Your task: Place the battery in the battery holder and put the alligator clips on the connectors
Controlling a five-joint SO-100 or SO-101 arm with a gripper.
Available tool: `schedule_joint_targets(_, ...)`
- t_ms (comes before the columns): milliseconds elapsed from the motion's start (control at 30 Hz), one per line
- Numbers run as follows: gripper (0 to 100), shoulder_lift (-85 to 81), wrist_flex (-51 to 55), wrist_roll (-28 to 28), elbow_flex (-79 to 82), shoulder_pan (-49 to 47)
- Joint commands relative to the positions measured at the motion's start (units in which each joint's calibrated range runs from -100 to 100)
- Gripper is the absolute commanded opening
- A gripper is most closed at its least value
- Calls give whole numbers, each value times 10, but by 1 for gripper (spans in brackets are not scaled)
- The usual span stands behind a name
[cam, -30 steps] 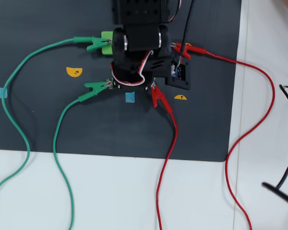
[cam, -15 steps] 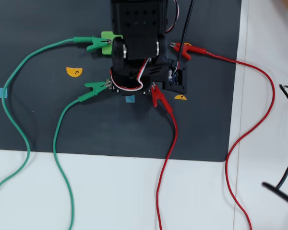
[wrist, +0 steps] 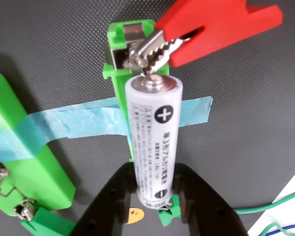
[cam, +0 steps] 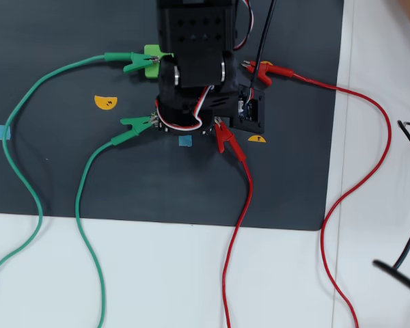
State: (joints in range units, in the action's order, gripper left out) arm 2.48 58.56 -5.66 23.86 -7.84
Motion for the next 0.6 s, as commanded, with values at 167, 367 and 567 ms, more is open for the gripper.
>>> schedule_joint_targets(167,1,-5,-6,2,-10,28)
schedule_joint_targets(367,1,-1,-6,2,-10,22)
schedule_joint_targets(567,1,2,-6,2,-6,11)
